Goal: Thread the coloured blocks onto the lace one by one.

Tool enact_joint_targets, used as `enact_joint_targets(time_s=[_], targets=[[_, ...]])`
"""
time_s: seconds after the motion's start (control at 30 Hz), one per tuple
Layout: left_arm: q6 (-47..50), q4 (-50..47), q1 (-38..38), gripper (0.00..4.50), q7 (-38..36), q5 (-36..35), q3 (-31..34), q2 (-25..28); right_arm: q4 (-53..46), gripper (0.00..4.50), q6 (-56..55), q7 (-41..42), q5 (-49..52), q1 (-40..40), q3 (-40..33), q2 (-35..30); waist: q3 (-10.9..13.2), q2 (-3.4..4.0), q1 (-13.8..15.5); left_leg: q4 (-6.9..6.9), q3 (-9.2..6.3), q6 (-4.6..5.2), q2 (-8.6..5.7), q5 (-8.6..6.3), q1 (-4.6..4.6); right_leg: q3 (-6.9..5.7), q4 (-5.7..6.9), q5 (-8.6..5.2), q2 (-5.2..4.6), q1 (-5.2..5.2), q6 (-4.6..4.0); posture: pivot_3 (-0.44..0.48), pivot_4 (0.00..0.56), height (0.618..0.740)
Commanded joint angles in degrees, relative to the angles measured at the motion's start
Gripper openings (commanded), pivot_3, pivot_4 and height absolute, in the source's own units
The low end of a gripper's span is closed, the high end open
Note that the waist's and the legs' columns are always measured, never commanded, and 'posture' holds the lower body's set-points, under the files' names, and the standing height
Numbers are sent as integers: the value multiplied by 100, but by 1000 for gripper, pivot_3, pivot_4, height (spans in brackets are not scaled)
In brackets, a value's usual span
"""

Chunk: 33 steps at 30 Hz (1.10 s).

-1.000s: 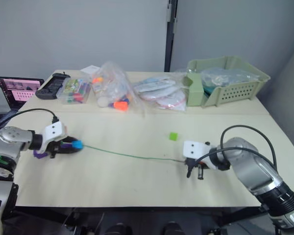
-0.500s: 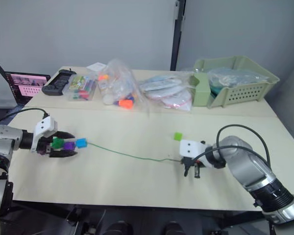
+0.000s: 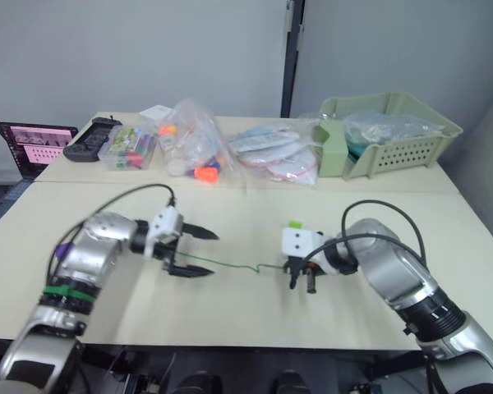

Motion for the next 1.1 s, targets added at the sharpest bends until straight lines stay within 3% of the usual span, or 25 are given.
enact_joint_targets(time_s=[0.03, 0.33, 0.53, 0.97, 1.1], targets=[[80, -408, 144, 4443, 349, -83, -132, -221, -359, 0, 275, 100, 185, -208, -40, 31, 0, 0, 17, 1, 1, 0, -1, 0, 1, 0, 0, 0, -1, 2, 0, 0, 150, 737], [193, -602, 412, 4443, 790, -75, -466, -648, -735, 0, 751, 91, 332, -328, 50, 58, 0, 0, 31, 6, 1, 0, -4, 0, 2, -1, -3, 0, -2, 7, 0, 0, 150, 737], [311, -643, 411, 2670, 891, -171, -518, -795, -807, 0, 837, 63, 337, -325, 56, 53, 0, 0, 31, 6, 2, 0, -4, 0, 3, -1, -4, 0, -1, 7, 0, 0, 150, 737], [459, -852, 433, 2670, 982, -388, -456, -772, -816, 0, 847, 66, 307, -288, 84, 6, 0, 0, 31, 6, 2, 0, -4, 0, 4, -1, -5, 0, -1, 8, 0, 0, 150, 737], [515, -898, 435, 1521, 964, -436, -475, -737, -818, 0, 862, 74, 308, -294, 92, 0, 0, 0, 30, 6, 2, 0, -4, 0, 4, -1, -6, 0, -1, 8, 0, 0, 150, 737]])
